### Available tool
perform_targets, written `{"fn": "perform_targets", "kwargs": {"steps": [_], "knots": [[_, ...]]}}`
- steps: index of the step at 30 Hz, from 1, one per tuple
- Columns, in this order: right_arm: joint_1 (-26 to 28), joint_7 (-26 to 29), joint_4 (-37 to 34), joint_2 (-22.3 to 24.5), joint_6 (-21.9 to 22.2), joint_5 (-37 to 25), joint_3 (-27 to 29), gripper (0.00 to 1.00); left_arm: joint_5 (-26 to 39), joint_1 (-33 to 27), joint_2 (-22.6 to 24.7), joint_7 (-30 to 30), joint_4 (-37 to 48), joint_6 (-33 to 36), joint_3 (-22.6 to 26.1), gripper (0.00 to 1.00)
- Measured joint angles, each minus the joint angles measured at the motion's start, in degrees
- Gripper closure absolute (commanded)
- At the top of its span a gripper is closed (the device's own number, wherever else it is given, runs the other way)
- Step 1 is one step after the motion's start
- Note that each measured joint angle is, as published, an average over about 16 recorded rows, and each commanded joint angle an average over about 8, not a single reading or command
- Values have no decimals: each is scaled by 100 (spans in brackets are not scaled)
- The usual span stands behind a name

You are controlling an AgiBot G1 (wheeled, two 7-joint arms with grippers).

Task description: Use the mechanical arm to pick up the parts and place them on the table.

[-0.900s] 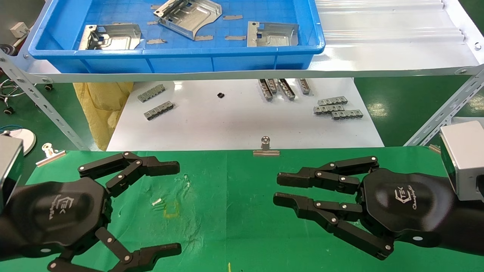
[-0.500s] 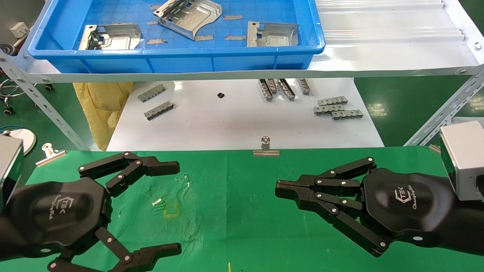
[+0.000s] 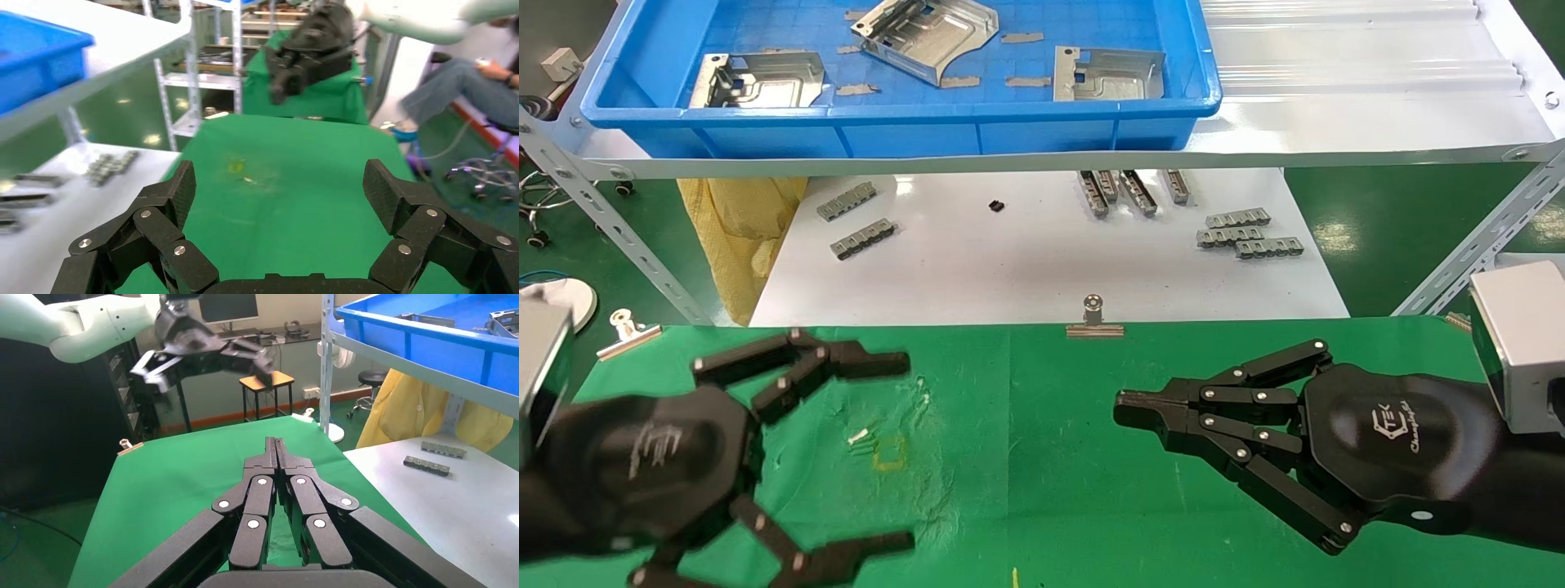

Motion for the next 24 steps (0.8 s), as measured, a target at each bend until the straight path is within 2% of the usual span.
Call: {"fn": "perform_targets", "kwargs": {"steps": [4,8,12,17,18,20,21,24], "knots": [[0,0,0,0,0,0,0,100,323,-655,292,-37,356,-169,116,0],[0,0,0,0,0,0,0,100,824,-1531,766,-31,1075,-436,326,0],[0,0,0,0,0,0,0,100,1435,-2457,1371,75,2157,-870,589,0],[0,0,0,0,0,0,0,99,2204,-3488,2221,329,3752,-1776,907,0],[0,0,0,0,0,0,0,96,2337,-3659,2387,388,4063,-1989,960,0],[0,0,0,0,0,0,0,73,2577,-3965,2703,502,4660,-2424,1055,1],[0,0,0,0,0,0,0,61,2680,-4096,2849,556,4933,-2641,1094,5],[0,0,0,0,0,0,0,23,2936,-4413,3236,696,5643,-3260,1192,40]]}}
